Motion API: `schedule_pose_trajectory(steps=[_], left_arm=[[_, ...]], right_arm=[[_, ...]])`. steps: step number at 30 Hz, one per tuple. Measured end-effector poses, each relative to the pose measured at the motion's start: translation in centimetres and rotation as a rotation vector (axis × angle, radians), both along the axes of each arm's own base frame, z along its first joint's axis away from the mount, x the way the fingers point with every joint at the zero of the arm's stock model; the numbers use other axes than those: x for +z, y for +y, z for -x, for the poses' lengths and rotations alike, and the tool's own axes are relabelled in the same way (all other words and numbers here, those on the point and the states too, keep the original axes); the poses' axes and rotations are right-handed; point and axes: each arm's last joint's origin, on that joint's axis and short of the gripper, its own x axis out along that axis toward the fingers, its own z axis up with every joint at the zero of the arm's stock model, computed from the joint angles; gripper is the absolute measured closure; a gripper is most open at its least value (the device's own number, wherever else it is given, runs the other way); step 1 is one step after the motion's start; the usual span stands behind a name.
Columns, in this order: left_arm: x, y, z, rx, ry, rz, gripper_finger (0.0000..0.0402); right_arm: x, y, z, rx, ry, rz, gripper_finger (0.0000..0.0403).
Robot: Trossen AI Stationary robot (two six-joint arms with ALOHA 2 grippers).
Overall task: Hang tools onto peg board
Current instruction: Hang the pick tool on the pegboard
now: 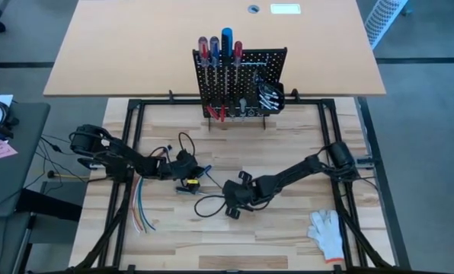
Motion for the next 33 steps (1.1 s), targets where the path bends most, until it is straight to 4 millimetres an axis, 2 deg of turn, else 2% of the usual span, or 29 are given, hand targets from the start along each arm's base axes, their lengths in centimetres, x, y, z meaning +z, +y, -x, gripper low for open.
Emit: schedule_pose_trajectory(steps=[7,14,20,23,27,33], left_arm=[[0.4,0.0,0.0,0.013,-0.024,-0.009,0.0401],[3.0,-0.4,1.4,-0.045,-0.004,0.006,0.0401],[5.7,-1.2,3.3,0.051,-0.056,-0.054,0.0401],[6.5,-1.8,3.8,0.106,-0.103,-0.101,0.0401],[6.7,-2.4,4.0,0.143,-0.131,-0.155,0.0401],[6.6,-2.6,3.6,0.149,-0.152,-0.158,0.0401]], right_arm=[[-0.2,-0.3,0.5,-0.022,0.051,0.056,0.0392],[-0.4,0.0,1.2,-0.007,0.1,0.206,0.0402],[0.4,0.0,3.2,-0.035,0.118,0.312,0.0403],[1.0,-0.9,5.4,-0.099,0.052,0.34,0.0403],[2.6,-1.5,8.2,-0.198,-0.157,0.41,0.0403],[6.9,0.0,9.8,-0.301,-0.444,0.644,0.0403]])
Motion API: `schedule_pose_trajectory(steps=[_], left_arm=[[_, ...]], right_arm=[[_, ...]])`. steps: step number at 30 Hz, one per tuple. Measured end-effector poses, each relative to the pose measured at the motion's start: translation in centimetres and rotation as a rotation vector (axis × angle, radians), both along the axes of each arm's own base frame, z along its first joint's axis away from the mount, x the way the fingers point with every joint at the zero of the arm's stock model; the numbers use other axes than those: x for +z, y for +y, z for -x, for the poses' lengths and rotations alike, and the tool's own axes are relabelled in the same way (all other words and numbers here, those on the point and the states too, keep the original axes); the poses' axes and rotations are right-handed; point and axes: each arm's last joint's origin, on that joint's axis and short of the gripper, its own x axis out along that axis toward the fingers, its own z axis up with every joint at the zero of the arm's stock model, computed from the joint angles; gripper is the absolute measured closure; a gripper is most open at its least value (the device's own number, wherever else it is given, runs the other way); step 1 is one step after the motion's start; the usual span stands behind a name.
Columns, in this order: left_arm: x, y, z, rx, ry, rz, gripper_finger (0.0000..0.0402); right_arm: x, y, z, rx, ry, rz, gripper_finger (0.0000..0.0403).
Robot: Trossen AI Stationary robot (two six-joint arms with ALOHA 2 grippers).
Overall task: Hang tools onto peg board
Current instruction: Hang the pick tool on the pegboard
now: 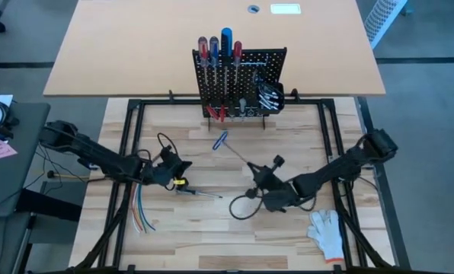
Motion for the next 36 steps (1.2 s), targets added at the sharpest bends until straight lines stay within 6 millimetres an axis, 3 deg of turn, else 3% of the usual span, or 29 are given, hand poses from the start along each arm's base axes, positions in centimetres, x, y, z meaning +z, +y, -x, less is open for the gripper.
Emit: schedule_pose_trajectory(steps=[3,6,13,17,20,29,36], left_arm=[[-0.3,-0.1,-0.2,0.0,0.005,-0.002,0.0401],[-0.5,-0.2,-0.6,0.0,-0.004,0.0,0.0401],[-1.1,-0.3,-1.0,-0.003,0.009,-0.004,0.0401],[-1.1,-0.3,-1.0,-0.006,0.01,-0.007,0.0401],[-1.1,-0.3,-1.0,-0.015,0.012,-0.02,0.0401],[-1.1,-0.3,-1.0,-0.016,0.013,-0.021,0.0401],[-1.1,-0.3,-1.0,-0.015,0.013,-0.021,0.0401]], right_arm=[[2.5,0.0,-0.1,-0.098,-0.052,0.131,0.0403],[5.2,-1.3,-0.7,-0.177,-0.101,0.171,0.0403],[9.7,-7.4,-2.0,-0.379,-0.22,0.197,0.0403],[10.8,-10.9,-2.1,-0.465,-0.318,0.188,0.0403],[11.6,-12.4,-2.3,-0.497,-0.363,0.179,0.0403],[13.7,-12.6,-3.7,-0.481,-0.369,0.16,0.0403],[13.2,-12.3,-4.2,-0.503,-0.41,0.082,0.0403]])
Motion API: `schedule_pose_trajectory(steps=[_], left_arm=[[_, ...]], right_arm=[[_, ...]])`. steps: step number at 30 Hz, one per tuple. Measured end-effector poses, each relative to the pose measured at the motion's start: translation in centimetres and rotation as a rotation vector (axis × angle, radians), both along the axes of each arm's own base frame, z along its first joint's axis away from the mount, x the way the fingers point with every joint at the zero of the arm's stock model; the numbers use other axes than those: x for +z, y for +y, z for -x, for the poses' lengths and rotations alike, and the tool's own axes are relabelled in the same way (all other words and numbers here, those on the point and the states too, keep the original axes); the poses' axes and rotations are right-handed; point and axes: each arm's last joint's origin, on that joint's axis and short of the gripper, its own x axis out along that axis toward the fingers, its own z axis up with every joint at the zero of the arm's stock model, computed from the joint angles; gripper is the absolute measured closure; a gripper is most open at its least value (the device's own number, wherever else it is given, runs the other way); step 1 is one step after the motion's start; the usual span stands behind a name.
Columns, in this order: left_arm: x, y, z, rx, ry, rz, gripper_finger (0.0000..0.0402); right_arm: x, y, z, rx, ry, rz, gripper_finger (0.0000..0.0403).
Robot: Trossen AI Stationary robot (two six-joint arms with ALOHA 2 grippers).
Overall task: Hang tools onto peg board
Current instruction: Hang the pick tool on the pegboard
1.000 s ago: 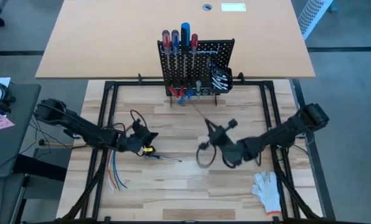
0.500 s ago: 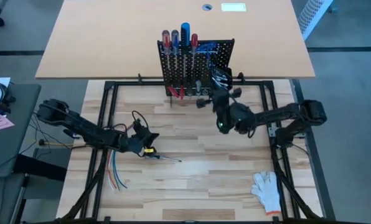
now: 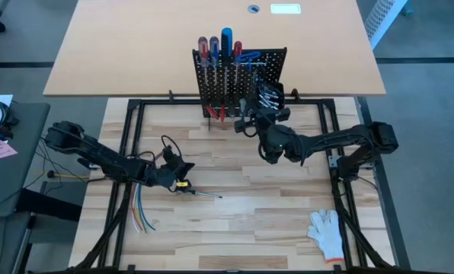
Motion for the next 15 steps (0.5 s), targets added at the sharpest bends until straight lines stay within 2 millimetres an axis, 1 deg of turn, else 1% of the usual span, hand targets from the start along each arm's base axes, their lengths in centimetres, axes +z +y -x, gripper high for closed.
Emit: schedule_pose_trajectory(steps=[11,15], left_arm=[[0.2,0.19,-0.17,-0.005,-0.008,-0.022,0.0401],[0.39,0.38,-0.32,0.0,-0.025,-0.026,0.0401]], right_arm=[[-0.33,-0.45,0.05,-0.033,-0.077,-0.032,0.0403],[-0.87,-0.4,-0.86,-0.016,-0.066,-0.031,0.0403]])
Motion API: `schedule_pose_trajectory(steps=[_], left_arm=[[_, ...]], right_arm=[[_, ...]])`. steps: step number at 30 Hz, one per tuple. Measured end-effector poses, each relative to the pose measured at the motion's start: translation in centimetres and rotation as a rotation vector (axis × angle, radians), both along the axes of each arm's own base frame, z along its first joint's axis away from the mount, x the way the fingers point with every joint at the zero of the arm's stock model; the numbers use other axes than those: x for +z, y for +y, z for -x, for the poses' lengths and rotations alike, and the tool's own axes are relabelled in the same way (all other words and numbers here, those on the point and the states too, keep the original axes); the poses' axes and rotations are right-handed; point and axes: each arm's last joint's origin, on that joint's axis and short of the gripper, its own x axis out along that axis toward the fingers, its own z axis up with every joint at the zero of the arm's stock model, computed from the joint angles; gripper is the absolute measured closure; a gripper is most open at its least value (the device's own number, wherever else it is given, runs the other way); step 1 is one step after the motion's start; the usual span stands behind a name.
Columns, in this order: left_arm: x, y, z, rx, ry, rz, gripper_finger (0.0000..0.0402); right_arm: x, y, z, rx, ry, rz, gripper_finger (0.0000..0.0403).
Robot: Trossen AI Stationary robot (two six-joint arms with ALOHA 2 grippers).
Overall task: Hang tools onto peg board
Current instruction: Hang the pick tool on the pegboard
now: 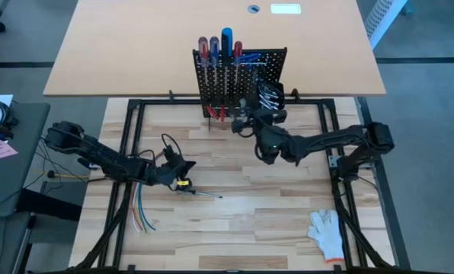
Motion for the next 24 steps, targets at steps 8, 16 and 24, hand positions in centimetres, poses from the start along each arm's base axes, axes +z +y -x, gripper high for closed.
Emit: schedule_pose_trajectory(steps=[8,16,24], left_arm=[[0.0,0.0,0.0,-0.003,0.001,0.006,0.0401],[-0.1,0.0,0.0,-0.006,0.008,0.005,0.0401],[-0.1,0.0,0.0,-0.007,0.009,0.003,0.0401]], right_arm=[[-0.6,0.1,-3.3,-0.043,0.122,0.022,0.0403],[-0.1,0.9,-3.2,-0.025,0.135,0.03,0.0403],[0.8,1.5,-2.6,-0.065,0.167,0.032,0.0403]])
